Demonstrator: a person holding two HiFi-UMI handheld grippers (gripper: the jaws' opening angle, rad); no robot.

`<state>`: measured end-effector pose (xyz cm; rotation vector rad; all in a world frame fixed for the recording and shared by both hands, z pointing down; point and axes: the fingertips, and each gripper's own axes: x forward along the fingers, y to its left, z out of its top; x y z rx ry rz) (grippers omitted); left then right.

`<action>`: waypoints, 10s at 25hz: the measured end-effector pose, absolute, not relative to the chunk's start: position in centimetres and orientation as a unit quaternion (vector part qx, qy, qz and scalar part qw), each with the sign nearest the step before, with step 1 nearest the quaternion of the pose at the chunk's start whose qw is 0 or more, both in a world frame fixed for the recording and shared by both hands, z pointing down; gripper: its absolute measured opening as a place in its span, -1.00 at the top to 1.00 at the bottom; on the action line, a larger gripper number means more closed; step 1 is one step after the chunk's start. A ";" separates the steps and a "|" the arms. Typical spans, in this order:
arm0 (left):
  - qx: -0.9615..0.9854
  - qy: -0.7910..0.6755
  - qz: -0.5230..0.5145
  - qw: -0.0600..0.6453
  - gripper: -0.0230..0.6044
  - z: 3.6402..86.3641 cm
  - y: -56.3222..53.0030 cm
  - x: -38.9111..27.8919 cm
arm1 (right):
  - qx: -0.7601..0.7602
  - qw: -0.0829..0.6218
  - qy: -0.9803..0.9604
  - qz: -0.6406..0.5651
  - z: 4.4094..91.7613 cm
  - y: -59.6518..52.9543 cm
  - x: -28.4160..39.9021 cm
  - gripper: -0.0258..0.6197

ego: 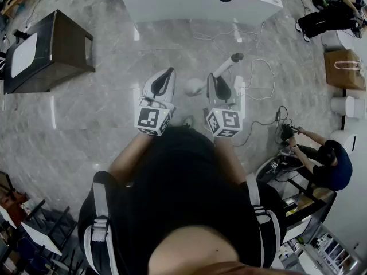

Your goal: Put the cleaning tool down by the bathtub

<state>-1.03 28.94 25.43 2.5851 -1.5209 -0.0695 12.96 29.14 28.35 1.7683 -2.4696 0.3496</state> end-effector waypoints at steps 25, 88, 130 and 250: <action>0.871 -0.485 -0.027 0.075 0.90 26.2 27.8 -9.6 | 0.611 0.034 -0.782 0.119 28.8 28.2 6.1 0.68; 0.836 -0.541 -0.005 0.094 0.90 31.4 -6.7 1.6 | 0.588 0.061 -0.795 0.135 36.4 -6.8 17.5 0.68; 0.859 -0.488 0.059 0.146 0.90 51.4 -27.6 -2.7 | 0.624 0.123 -0.748 0.189 57.3 -27.8 13.4 0.68; 0.854 -0.486 0.041 0.181 0.90 85.9 -39.7 -7.2 | 0.614 0.155 -0.744 0.213 110.1 -45.9 8.2 0.68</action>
